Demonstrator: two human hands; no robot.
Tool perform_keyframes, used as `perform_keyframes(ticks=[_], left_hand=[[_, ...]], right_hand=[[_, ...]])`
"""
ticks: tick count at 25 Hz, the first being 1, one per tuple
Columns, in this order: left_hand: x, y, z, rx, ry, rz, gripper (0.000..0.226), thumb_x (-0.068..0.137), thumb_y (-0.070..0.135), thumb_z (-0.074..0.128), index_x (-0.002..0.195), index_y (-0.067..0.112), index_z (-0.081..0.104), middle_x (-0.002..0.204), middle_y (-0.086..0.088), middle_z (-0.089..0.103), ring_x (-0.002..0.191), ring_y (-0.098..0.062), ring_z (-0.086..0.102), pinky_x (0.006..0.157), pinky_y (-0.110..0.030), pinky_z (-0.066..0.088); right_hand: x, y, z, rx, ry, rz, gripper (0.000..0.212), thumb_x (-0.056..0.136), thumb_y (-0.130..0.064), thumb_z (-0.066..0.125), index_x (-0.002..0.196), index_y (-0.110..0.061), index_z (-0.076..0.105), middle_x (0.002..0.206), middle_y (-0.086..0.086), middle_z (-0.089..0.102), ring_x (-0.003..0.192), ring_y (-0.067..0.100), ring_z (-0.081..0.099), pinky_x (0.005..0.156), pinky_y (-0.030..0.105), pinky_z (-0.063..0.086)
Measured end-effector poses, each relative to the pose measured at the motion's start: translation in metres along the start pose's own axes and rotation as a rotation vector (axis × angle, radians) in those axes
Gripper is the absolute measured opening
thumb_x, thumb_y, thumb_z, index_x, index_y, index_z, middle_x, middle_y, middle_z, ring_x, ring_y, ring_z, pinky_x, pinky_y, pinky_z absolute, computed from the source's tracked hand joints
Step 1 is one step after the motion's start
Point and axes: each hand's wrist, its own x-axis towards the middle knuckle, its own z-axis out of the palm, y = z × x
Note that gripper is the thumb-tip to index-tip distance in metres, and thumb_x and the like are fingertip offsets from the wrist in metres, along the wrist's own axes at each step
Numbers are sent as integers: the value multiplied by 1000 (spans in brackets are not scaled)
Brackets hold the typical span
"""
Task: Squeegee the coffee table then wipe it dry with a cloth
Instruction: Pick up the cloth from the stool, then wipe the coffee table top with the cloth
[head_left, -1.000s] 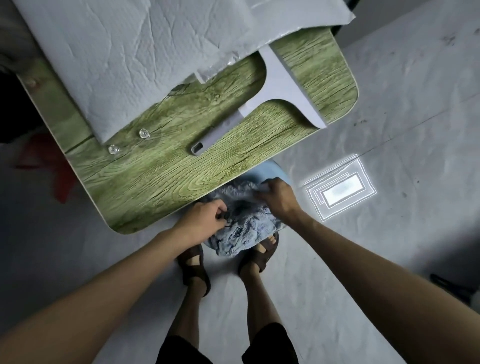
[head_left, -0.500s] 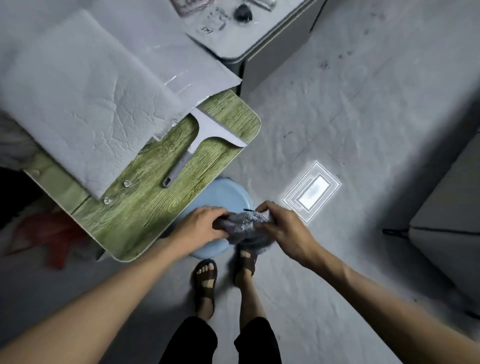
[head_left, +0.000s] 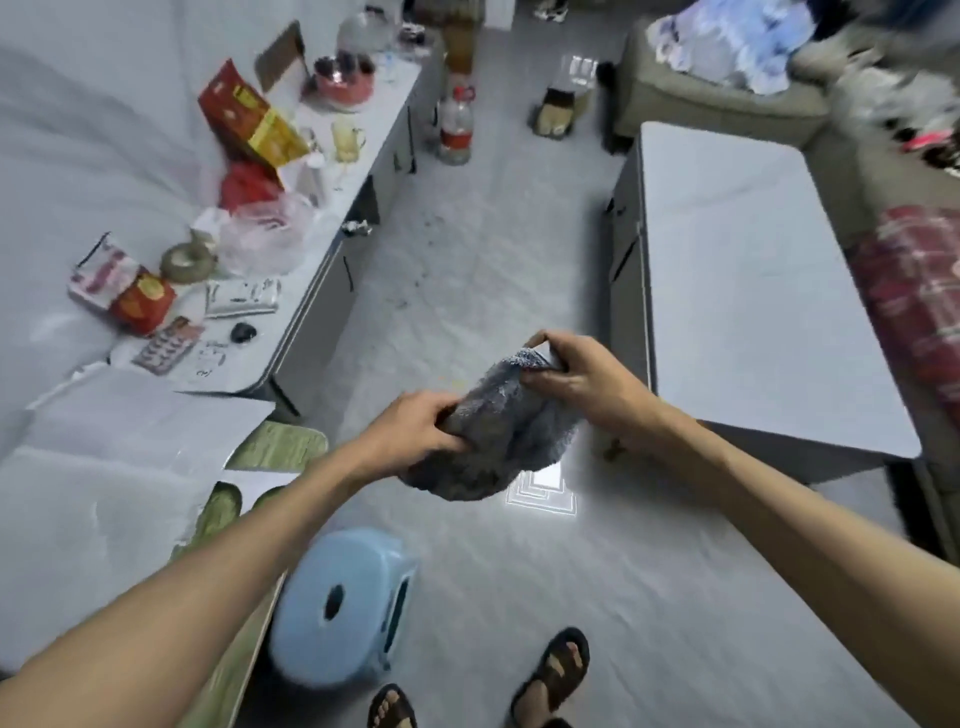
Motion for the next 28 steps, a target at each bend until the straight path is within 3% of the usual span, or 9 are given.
perform_keyframes(ticks=[2, 5, 8, 11, 13, 16, 19, 22, 28], left_hand=[[27, 72, -1, -46, -101, 13, 31, 64, 25, 79, 89, 9, 69, 78, 6, 72, 74, -6, 63, 69, -23, 46], [65, 168, 18, -156, -222, -22, 13, 72, 6, 78, 80, 4, 68, 74, -8, 67, 67, -14, 60, 58, -25, 43], [106, 233, 48, -198, -216, -72, 34, 71, 5, 79, 54, 16, 52, 50, 5, 49, 47, -7, 46, 44, -19, 32], [146, 278, 84, -279, -170, -142, 23, 70, 3, 79, 62, 14, 61, 51, 4, 57, 49, -8, 53, 48, -19, 39], [173, 300, 106, -360, -132, -203, 14, 69, 1, 78, 77, 6, 68, 61, -2, 65, 55, -13, 60, 54, -23, 46], [217, 318, 134, -445, -81, -294, 16, 72, -3, 75, 86, 0, 68, 71, -10, 68, 48, -13, 62, 47, -20, 48], [272, 328, 157, -520, -125, -356, 19, 74, -9, 71, 92, -5, 67, 76, -15, 67, 44, -14, 64, 43, -21, 49], [337, 336, 175, -550, -207, -374, 22, 78, -14, 66, 99, -9, 63, 78, -18, 66, 44, -14, 66, 40, -22, 51], [458, 348, 206, -384, -403, -366, 14, 87, 4, 63, 97, -5, 67, 91, -20, 72, 60, -21, 70, 55, -26, 58]], right_hand=[[-17, 11, -66, 28, 116, 18, 14, 81, -33, 70, 87, -23, 63, 76, 19, 63, 73, 15, 54, 74, 52, 49], [-46, 48, -150, 48, 275, 81, 12, 81, -31, 74, 87, -26, 65, 78, -5, 66, 76, 10, 58, 75, 43, 50], [-78, 88, -192, -198, 463, 268, 45, 80, -33, 76, 116, -16, 56, 107, 4, 60, 99, 20, 56, 84, 36, 46], [-119, 112, -211, -98, 409, 388, 59, 82, -43, 71, 129, -16, 48, 126, 7, 51, 111, 19, 54, 95, 37, 47], [-130, 121, -219, 272, 196, 378, 59, 82, -44, 72, 132, -21, 50, 123, 4, 62, 107, 13, 62, 96, 36, 51], [-114, 145, -234, 473, 92, 295, 65, 75, -32, 81, 132, -26, 50, 116, -3, 69, 105, 9, 66, 94, 32, 52], [-81, 175, -258, 511, 199, 374, 55, 73, -27, 81, 122, -29, 55, 109, -6, 71, 101, 9, 68, 89, 27, 53], [-45, 209, -283, 507, 262, 480, 32, 76, -8, 64, 100, -29, 61, 90, -7, 71, 85, 7, 67, 73, 18, 53], [2, 296, -337, 569, 416, 764, 41, 62, -9, 50, 102, -14, 56, 78, 0, 57, 69, 15, 52, 59, 29, 40]])
